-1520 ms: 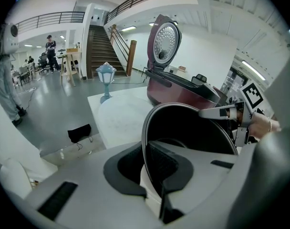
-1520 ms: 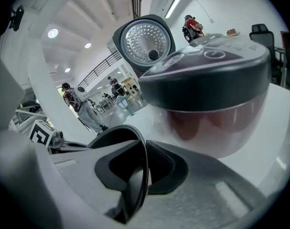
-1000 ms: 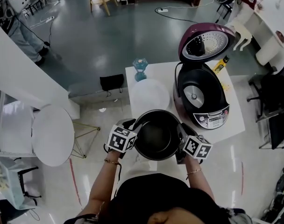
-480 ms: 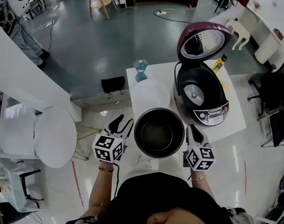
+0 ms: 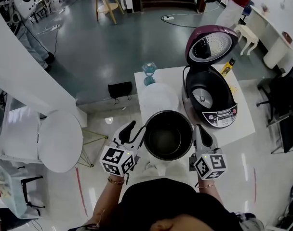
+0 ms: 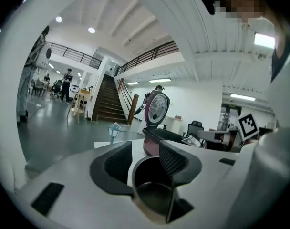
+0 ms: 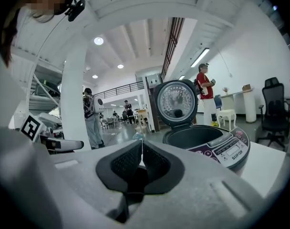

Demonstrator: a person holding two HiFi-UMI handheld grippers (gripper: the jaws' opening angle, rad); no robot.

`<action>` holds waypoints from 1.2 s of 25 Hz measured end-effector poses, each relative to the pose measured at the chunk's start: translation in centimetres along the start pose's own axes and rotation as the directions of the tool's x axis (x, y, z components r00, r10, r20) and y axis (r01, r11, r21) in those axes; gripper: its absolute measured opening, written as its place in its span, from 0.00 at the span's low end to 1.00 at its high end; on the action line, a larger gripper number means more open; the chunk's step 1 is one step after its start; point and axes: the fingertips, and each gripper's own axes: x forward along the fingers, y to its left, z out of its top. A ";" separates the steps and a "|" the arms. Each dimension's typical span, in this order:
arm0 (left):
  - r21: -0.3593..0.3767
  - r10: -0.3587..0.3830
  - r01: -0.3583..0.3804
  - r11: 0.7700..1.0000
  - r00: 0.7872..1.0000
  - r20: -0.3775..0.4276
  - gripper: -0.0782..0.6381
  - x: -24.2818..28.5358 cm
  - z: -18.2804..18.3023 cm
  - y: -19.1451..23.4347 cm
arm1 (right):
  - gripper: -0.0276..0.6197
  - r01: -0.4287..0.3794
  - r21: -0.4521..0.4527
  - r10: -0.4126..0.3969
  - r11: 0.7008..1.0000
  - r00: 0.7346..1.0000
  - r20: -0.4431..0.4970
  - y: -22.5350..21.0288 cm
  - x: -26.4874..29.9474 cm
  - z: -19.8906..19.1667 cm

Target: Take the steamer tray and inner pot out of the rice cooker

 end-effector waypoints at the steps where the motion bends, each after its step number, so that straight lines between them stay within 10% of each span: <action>1: -0.035 -0.018 0.018 0.999 1.000 0.018 0.35 -0.3 0.4 -0.3 | 0.06 -0.013 -0.001 0.013 1.000 1.000 0.019 0.5 -0.1 0.7; 8: 0.103 0.002 -0.015 0.995 0.992 0.124 0.12 -2.8 3.9 -1.2 | 0.06 -0.038 -0.044 0.041 0.998 0.997 0.066 2.5 -0.8 3.0; 21: 0.314 -0.047 -0.027 0.949 0.973 0.225 0.11 -3.9 7.1 -3.6 | 0.05 -0.017 -0.046 0.019 0.999 0.999 0.046 2.8 -1.1 2.2; 30: 0.293 -0.011 -0.037 0.955 0.987 0.161 0.11 -3.8 5.5 -3.1 | 0.05 -0.016 -0.067 0.017 0.998 1.000 0.021 2.4 -1.1 1.5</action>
